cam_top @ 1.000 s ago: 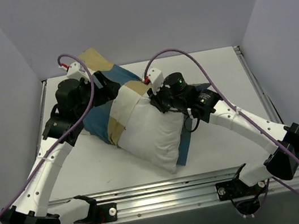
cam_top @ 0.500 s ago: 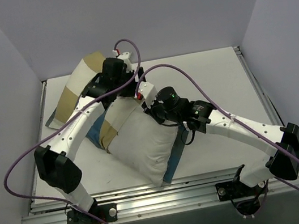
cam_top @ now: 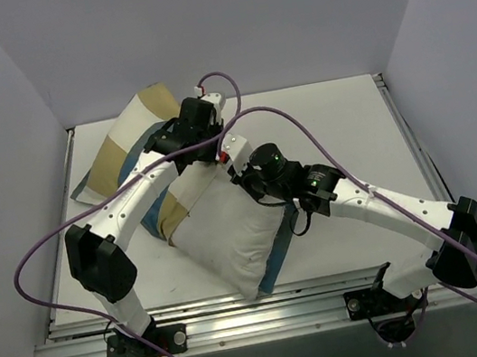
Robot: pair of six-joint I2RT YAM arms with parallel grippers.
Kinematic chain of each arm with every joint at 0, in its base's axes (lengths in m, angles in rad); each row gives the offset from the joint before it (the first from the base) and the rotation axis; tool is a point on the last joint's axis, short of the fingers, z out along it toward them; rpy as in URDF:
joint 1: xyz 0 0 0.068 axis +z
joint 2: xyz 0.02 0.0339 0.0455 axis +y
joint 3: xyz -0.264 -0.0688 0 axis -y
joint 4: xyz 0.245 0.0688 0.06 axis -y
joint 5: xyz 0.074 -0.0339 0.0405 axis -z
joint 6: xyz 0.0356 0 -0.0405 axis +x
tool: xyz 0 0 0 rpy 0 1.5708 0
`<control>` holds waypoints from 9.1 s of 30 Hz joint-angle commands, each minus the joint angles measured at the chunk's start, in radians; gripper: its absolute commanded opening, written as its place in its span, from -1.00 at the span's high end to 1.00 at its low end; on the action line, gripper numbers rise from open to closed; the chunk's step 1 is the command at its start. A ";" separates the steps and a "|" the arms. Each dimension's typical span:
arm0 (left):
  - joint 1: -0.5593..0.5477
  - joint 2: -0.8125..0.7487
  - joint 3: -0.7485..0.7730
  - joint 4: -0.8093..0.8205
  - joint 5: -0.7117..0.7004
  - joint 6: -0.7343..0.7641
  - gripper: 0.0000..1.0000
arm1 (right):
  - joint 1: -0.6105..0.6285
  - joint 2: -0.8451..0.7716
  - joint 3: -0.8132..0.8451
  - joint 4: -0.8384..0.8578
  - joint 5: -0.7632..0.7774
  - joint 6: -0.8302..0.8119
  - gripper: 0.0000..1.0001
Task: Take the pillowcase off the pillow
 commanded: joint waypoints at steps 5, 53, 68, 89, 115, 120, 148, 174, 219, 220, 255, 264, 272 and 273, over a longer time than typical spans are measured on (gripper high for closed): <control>0.056 -0.034 -0.037 -0.018 -0.153 0.023 0.95 | 0.005 -0.161 -0.030 0.028 0.090 0.054 1.00; 0.131 -0.708 -0.786 0.185 -0.023 -0.318 -0.86 | -0.321 0.016 0.141 -0.234 0.130 0.424 -0.60; 0.082 -0.618 -1.015 0.505 0.046 -0.470 -0.79 | 0.119 -0.002 0.074 -0.351 0.113 0.212 -0.83; 0.188 -0.422 -0.811 0.499 0.080 -0.288 -0.79 | 0.199 0.229 -0.050 -0.348 0.703 0.370 -0.99; 0.165 -0.511 -1.092 0.861 0.345 -0.482 -0.86 | 0.048 0.067 -0.007 -0.072 0.265 0.323 1.00; 0.156 -0.453 -1.093 1.012 0.377 -0.511 -0.86 | 0.035 0.050 -0.012 -0.073 0.246 0.329 1.00; 0.378 -0.597 -1.031 0.765 0.260 -0.437 0.95 | -0.135 -0.151 -0.102 -0.205 0.343 0.418 1.00; 0.631 -0.483 -0.825 0.527 -0.089 -0.436 0.95 | -0.311 -0.467 0.037 -0.386 0.093 0.387 1.00; 0.823 -0.024 -0.385 0.401 0.031 -0.313 0.95 | -0.281 -0.079 0.460 -0.410 -0.201 0.221 0.13; 0.817 -0.031 -0.398 0.407 0.051 -0.315 0.95 | -0.258 -0.068 0.421 -0.380 -0.211 0.220 -0.10; 0.826 -0.032 -0.383 0.380 0.000 -0.334 0.95 | 0.118 0.244 0.040 -0.469 -0.245 0.097 1.00; 0.895 0.021 -0.325 0.369 -0.043 -0.351 0.95 | -0.038 -0.030 0.150 -0.663 -0.079 0.214 1.00; 0.897 0.078 -0.334 0.351 -0.072 -0.325 0.95 | -0.130 -0.126 0.374 -0.710 0.039 0.241 1.00; 0.897 0.078 -0.339 0.349 -0.072 -0.324 0.95 | -0.138 -0.120 0.402 -0.710 0.055 0.247 1.00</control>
